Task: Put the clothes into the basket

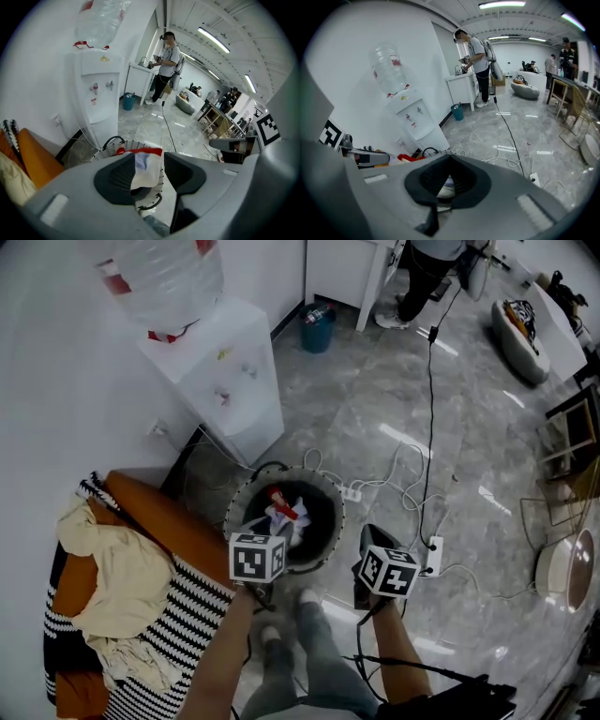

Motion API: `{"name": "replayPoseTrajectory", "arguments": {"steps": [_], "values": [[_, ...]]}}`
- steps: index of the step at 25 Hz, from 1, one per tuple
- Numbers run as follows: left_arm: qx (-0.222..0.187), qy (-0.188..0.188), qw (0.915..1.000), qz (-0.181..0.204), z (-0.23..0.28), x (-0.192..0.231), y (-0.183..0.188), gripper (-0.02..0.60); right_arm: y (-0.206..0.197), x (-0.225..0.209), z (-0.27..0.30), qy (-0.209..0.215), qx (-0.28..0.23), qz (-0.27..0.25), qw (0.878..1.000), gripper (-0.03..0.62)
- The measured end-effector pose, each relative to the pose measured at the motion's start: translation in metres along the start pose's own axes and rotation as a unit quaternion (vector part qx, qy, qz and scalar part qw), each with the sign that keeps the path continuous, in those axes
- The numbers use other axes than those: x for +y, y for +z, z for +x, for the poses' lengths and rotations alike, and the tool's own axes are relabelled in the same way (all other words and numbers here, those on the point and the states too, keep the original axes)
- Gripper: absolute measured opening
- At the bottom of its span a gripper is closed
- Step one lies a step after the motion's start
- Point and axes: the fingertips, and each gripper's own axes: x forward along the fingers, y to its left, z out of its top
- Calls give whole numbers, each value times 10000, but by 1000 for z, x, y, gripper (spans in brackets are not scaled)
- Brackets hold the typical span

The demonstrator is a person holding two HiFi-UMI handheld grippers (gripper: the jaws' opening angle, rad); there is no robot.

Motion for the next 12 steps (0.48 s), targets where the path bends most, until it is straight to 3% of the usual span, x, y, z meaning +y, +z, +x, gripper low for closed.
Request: {"name": "replayPoseTrajectory", "arguments": {"steps": [5, 12], "values": [[-36, 198, 9998, 60, -3, 9, -5, 199, -7, 3, 7, 68, 111, 10, 9999, 3], [-302, 327, 9988, -198, -28, 24, -11, 198, -5, 32, 14, 328, 183, -207, 9991, 3]]}}
